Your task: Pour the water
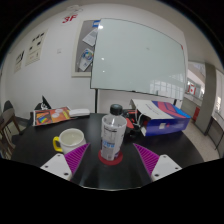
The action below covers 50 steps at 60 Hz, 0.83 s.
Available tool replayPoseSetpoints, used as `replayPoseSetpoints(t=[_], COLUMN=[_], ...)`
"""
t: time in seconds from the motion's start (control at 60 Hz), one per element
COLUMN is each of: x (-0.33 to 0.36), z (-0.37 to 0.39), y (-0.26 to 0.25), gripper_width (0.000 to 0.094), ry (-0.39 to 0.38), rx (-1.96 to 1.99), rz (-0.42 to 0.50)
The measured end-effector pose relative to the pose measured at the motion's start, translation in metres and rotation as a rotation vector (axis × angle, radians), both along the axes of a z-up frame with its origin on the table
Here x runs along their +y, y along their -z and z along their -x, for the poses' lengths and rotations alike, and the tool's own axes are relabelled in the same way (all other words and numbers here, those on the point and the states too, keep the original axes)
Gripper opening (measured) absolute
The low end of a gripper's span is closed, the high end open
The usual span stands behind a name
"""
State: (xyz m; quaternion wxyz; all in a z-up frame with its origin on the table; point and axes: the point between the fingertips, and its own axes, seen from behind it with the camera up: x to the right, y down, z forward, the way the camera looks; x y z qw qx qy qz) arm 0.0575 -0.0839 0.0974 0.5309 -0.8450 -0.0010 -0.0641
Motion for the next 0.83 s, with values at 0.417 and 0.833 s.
replayPoseSetpoints(t=[0.417,0.833], x=[-0.208,-0.277], z=[0.062,0.063], y=[-0.063,-0.074], gripper_width=[0.0841,0.0841], ry=[0.014,0.025], rx=[0.001,0.011], rz=[0.009,0.012])
